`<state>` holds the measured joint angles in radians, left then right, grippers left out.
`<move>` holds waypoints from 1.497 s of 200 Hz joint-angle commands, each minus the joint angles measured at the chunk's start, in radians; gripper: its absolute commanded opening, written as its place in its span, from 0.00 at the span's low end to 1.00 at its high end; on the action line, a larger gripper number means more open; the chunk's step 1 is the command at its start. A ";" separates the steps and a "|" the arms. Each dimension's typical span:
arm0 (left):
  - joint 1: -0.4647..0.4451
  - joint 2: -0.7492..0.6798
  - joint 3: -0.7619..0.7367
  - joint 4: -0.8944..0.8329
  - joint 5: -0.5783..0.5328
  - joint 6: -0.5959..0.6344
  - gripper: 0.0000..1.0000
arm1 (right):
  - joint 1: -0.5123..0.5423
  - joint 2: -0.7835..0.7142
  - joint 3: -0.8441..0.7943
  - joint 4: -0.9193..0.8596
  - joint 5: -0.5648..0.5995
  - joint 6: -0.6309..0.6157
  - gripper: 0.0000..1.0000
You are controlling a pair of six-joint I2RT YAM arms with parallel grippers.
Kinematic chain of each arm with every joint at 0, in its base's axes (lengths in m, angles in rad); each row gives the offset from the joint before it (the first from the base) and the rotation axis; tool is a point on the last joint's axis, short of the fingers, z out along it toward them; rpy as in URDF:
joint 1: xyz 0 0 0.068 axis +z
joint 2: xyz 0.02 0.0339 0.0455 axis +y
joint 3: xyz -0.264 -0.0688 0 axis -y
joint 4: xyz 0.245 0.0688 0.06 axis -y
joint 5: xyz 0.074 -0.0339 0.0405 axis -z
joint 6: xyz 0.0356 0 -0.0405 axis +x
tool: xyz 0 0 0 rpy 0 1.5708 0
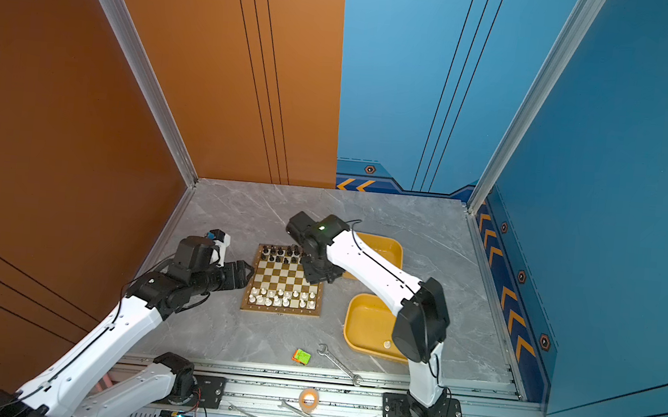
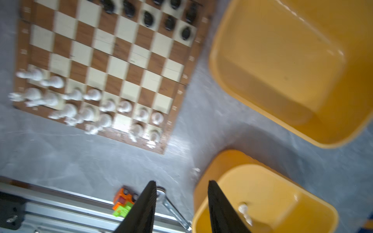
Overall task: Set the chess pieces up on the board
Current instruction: 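Move the right gripper into the nearer yellow tray around the last white piece, then close the right gripper on the white piece and lift it from the tray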
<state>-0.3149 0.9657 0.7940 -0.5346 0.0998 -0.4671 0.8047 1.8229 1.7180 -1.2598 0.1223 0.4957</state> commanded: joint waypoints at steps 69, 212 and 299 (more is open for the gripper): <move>-0.299 0.491 0.358 0.186 0.086 0.098 0.81 | -0.187 -0.409 -0.727 0.125 -0.006 0.300 0.43; -0.317 0.718 0.612 0.111 0.142 0.147 0.80 | -0.258 -0.462 -0.954 0.321 -0.142 0.333 0.15; -0.313 0.723 0.609 0.107 0.135 0.139 0.79 | -0.293 -0.452 -0.823 0.230 -0.126 0.264 0.00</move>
<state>-0.6350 1.6890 1.4029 -0.4088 0.2214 -0.3363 0.5243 1.3670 0.8272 -0.9691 -0.0231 0.8001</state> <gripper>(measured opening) 0.790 0.099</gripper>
